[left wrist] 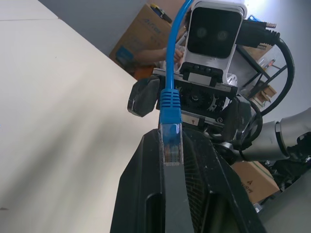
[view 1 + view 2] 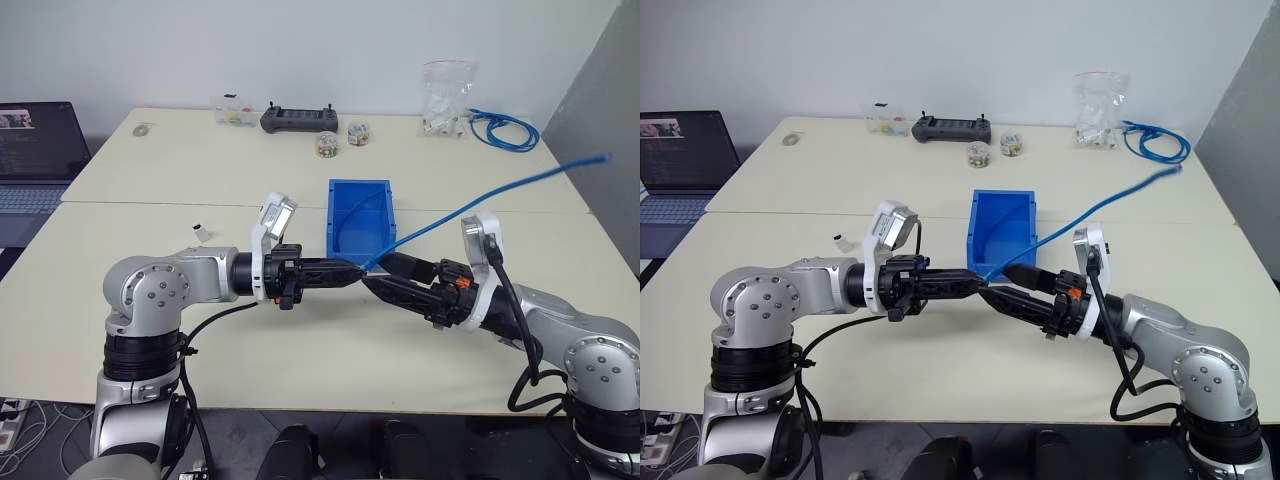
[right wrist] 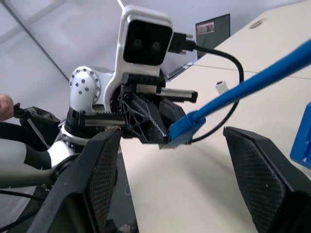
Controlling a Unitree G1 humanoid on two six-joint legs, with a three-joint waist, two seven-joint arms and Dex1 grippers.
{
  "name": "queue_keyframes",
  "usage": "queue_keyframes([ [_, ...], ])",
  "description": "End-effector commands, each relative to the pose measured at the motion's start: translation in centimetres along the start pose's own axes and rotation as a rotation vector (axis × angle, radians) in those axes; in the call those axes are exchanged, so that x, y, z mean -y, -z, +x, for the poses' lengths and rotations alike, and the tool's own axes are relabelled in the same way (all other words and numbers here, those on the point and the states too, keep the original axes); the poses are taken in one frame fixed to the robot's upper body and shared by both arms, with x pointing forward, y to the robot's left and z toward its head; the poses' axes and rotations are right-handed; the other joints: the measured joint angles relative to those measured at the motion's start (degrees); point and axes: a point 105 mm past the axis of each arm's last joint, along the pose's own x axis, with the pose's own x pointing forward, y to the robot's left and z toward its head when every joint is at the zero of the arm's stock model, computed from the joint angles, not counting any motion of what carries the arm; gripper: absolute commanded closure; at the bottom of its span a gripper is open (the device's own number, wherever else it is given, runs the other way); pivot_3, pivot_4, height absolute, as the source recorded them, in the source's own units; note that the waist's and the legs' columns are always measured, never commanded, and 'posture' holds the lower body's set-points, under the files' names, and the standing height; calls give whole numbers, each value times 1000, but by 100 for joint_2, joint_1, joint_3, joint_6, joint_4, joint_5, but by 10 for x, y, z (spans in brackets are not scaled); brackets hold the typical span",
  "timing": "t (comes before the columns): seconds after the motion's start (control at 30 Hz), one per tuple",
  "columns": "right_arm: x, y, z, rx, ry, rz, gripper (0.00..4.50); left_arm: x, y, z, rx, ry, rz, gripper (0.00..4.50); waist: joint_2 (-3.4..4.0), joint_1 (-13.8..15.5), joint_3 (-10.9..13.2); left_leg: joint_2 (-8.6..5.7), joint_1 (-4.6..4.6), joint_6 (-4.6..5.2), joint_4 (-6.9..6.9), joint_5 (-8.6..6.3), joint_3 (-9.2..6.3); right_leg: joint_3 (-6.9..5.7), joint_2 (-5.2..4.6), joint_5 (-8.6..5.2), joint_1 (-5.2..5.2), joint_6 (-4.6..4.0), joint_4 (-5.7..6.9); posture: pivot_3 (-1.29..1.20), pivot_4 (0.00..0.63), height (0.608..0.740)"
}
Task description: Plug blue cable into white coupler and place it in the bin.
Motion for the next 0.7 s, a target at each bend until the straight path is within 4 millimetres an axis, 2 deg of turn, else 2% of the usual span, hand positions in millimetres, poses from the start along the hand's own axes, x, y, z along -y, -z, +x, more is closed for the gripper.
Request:
queue_keyframes([
  [0.03,-8,-14,4,56,-45,-6,915,9,-6,0,25,25,24,4255,0,-2,0,0,0,0,0,0,0,0,0,0,0,0,0,0,150,740],
  [0.1,-9,-15,5,59,-52,-1,915,10,-6,0,27,27,23,4255,0,-3,0,0,1,0,0,0,1,1,0,0,0,0,0,0,150,740],
  [0.2,-10,-15,7,55,-61,7,1387,10,-6,1,32,26,21,4255,0,-2,0,0,0,0,0,0,1,1,0,4,0,-8,0,0,150,740],
  [0.47,-13,-15,8,54,-84,37,3260,12,-6,2,34,36,18,4255,0,-3,0,0,0,0,-1,0,4,3,0,11,-1,-18,0,0,150,740],
  [0.63,-15,-15,8,51,-104,55,4277,13,-3,2,32,38,16,4255,0,-4,0,0,0,0,-1,0,5,4,0,11,-1,-18,-1,0,150,740],
  [0.7,-17,-15,7,46,-115,63,4367,12,-2,2,28,36,22,4255,0,-4,0,0,0,0,-1,0,4,3,0,10,-1,-17,-1,0,150,740],
])
